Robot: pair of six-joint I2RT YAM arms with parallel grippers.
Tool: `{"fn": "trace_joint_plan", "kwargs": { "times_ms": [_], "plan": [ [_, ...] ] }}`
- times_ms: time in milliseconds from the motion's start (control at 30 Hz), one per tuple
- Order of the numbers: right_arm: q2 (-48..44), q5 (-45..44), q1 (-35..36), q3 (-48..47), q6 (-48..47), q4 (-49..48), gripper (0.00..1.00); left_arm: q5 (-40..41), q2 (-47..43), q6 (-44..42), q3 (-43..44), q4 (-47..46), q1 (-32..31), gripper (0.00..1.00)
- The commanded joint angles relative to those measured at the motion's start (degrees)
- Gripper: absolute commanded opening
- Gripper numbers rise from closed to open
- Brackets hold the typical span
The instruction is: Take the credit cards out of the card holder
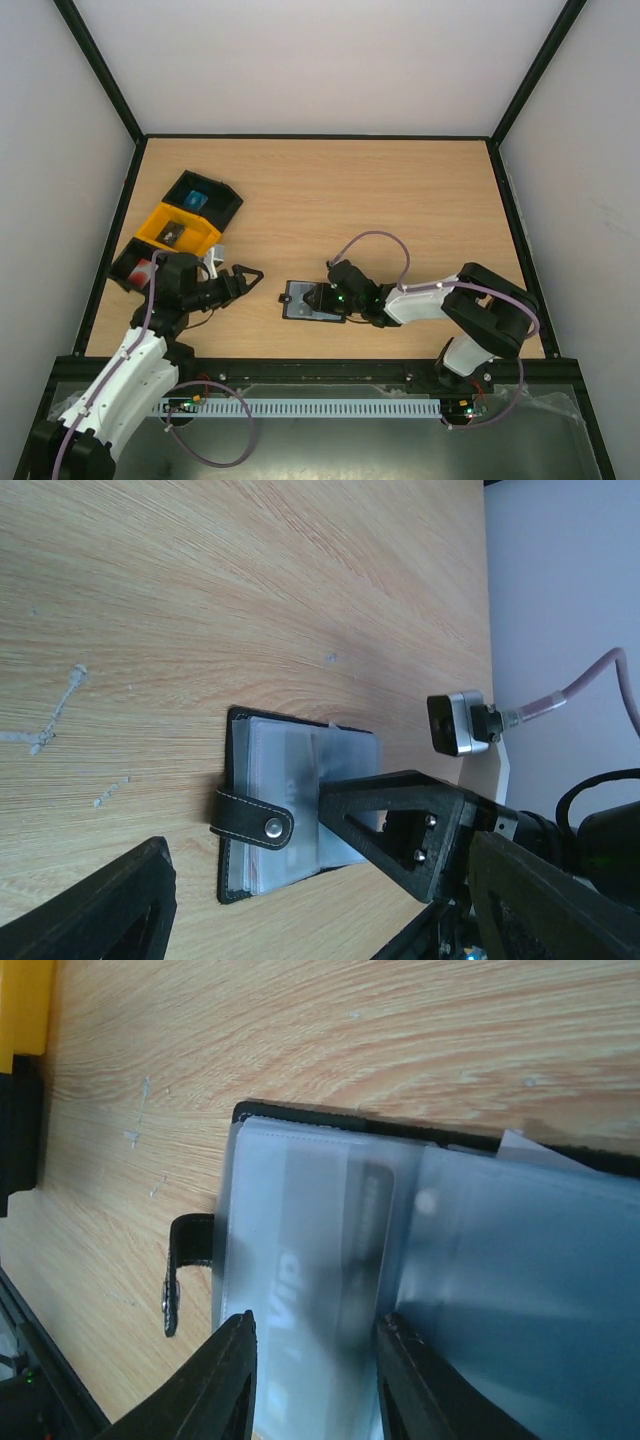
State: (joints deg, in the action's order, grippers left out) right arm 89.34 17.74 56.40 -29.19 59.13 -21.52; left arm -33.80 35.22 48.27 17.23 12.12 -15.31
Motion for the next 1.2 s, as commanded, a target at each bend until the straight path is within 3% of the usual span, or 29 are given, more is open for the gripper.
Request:
{"fn": "trace_joint_plan", "kwargs": {
  "times_ms": [0, 367, 800, 1167],
  "plan": [
    [2.40, -2.69, 0.74, -0.11, -0.86, -0.18, 0.31, 0.41, -0.10, 2.34, -1.51, -3.28, -1.24, 0.80],
    [3.86, -3.78, 0.83, 4.69, -0.23, -6.53, 0.02, 1.70, 3.23, 7.44, -3.08, -12.19, -7.14, 0.80],
    [4.39, -2.75, 0.90, 9.76, 1.54, -16.79, 0.02, 2.53, 18.90, 10.69, -0.76, -28.41, -13.21, 0.85],
    [7.32, -0.27, 0.82, 10.01, 2.10, -21.36, 0.02, 3.59, 33.72, 7.27, 3.41, -36.25, -17.94, 0.91]
  ]
}}
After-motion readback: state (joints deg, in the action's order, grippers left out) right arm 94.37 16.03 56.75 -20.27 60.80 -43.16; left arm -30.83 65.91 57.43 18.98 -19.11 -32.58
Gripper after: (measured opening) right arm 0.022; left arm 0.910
